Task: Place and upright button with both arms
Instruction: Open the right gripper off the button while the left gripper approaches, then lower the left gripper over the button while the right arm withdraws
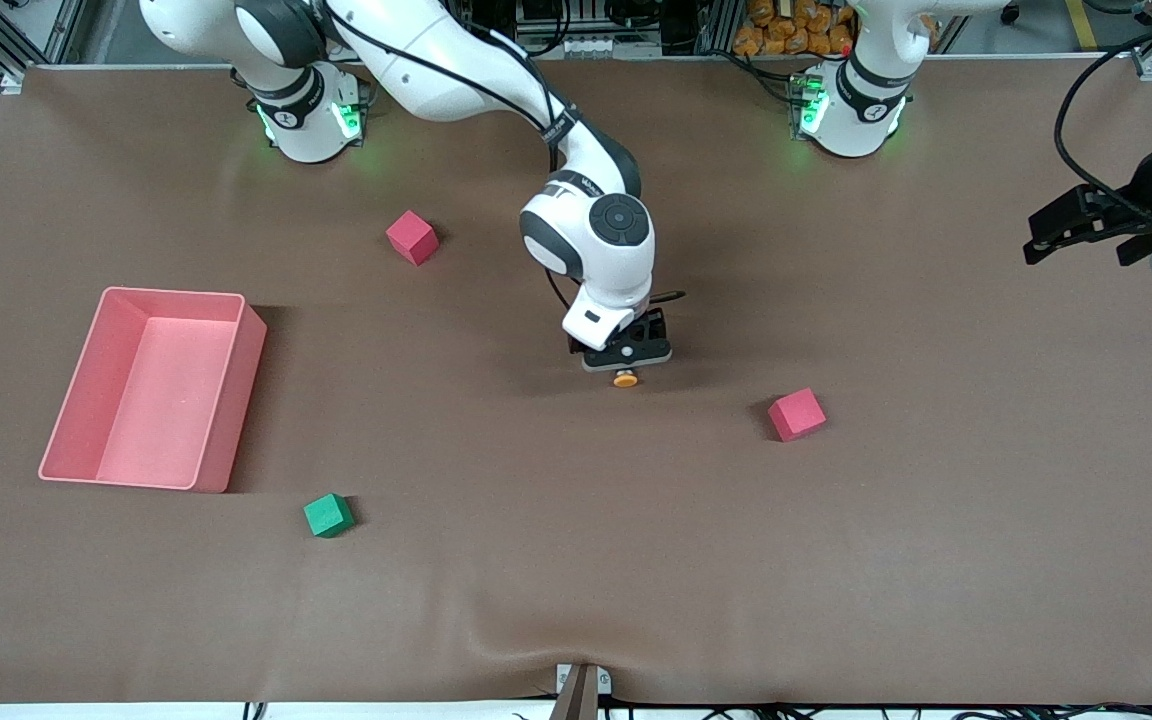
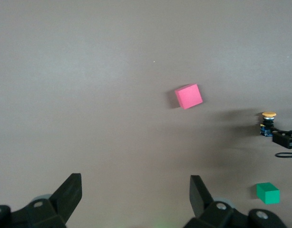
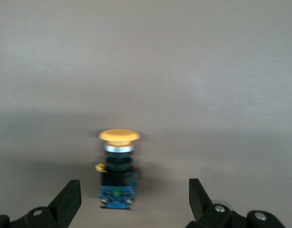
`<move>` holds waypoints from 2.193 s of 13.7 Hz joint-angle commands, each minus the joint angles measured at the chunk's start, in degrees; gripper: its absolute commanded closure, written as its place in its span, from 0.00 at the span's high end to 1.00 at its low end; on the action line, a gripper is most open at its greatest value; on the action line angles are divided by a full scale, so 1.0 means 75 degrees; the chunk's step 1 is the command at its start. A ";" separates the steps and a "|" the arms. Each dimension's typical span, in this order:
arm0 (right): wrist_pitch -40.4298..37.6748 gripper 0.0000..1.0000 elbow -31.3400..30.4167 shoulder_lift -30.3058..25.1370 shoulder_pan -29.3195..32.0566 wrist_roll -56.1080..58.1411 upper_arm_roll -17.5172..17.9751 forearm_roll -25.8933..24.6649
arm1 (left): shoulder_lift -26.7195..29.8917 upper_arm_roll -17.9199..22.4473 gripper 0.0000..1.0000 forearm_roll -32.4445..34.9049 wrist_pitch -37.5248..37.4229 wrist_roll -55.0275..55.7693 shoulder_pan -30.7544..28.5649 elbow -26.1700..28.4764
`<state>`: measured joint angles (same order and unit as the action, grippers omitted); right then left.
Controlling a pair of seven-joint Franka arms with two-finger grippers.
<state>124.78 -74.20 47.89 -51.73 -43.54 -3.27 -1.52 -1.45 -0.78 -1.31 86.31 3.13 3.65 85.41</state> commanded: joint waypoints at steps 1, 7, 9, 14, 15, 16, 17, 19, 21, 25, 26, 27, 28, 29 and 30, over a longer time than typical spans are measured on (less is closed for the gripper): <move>-0.0791 1.00 -0.0138 -0.0572 0.0533 0.0191 0.0084 -0.0043 | -0.0158 -0.0048 1.00 0.0058 0.0128 0.0098 0.0168 -0.0115; -0.1931 1.00 -0.0301 -0.0983 0.2078 0.1585 0.0072 -0.0055 | -0.1082 -0.0107 1.00 -0.0200 0.0128 0.0917 0.0811 -0.0324; -0.1908 1.00 -0.0395 -0.1030 0.2886 0.2018 0.0072 -0.0090 | -0.1551 -0.0095 1.00 -0.0223 0.0128 0.1630 0.1268 -0.0571; -0.1475 1.00 -0.0396 -0.1019 0.4984 0.3437 0.0084 -0.0102 | -0.2792 -0.0107 1.00 -0.0351 0.0128 0.2640 0.2159 -0.1320; -0.1288 1.00 -0.0384 -0.1042 0.5289 0.3450 0.0073 -0.0102 | -0.3120 -0.0107 1.00 -0.0526 0.0140 0.2955 0.2358 -0.1519; -0.1124 1.00 -0.0395 -0.1123 0.5513 0.3462 0.0072 -0.0102 | -0.3460 -0.0119 1.00 -0.0563 0.0198 0.3144 0.2569 -0.1718; -0.1064 1.00 -0.0396 -0.1159 0.5678 0.3462 0.0072 -0.0102 | -0.3660 -0.0119 1.00 -0.0586 0.0314 0.3238 0.2827 -0.1801; -0.1098 1.00 -0.0454 -0.1381 0.6006 0.3636 0.0084 -0.0102 | -0.3884 -0.0130 1.00 -0.1005 0.0689 0.3683 0.2993 -0.1802; -0.1064 1.00 -0.1025 -0.1836 0.6206 0.4244 0.0084 -0.0102 | -0.4153 -0.0107 1.00 -0.1196 0.1029 0.3883 0.3168 -0.1802; -0.0842 1.00 -0.2478 -0.2950 0.6488 0.4926 0.0084 -0.0102 | -0.4657 -0.0118 1.00 -0.1208 0.1662 0.4644 0.3544 -0.1802; -0.0702 1.00 -0.2887 -0.3231 0.6488 0.4950 0.0084 -0.0102 | -0.4751 -0.0119 1.00 -0.1208 0.1837 0.4796 0.3672 -0.1802; -0.0561 1.00 -0.3298 -0.3512 0.6488 0.4950 0.0084 -0.0102 | -0.4891 -0.0084 1.00 -0.1196 0.2001 0.4995 0.3870 -0.1790; -0.0490 1.00 -0.3673 -0.3805 0.6488 0.4950 0.0073 -0.0102 | -0.5020 -0.0084 1.00 -0.1196 0.2131 0.5113 0.3907 -0.1767; -0.0489 1.00 -0.4025 -0.4121 0.6476 0.4962 0.0084 -0.0102 | -0.5114 -0.0084 1.00 -0.1196 0.2178 0.5126 0.3919 -0.1744; -0.0489 1.00 -0.4376 -0.4449 0.6476 0.4962 0.0084 -0.0102 | -0.5220 -0.0095 1.00 -0.1196 0.2179 0.5149 0.3942 -0.1732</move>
<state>119.52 -98.44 21.95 -4.05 -7.01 -3.79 -1.68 -38.74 -2.05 -9.41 102.27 40.79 32.74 73.63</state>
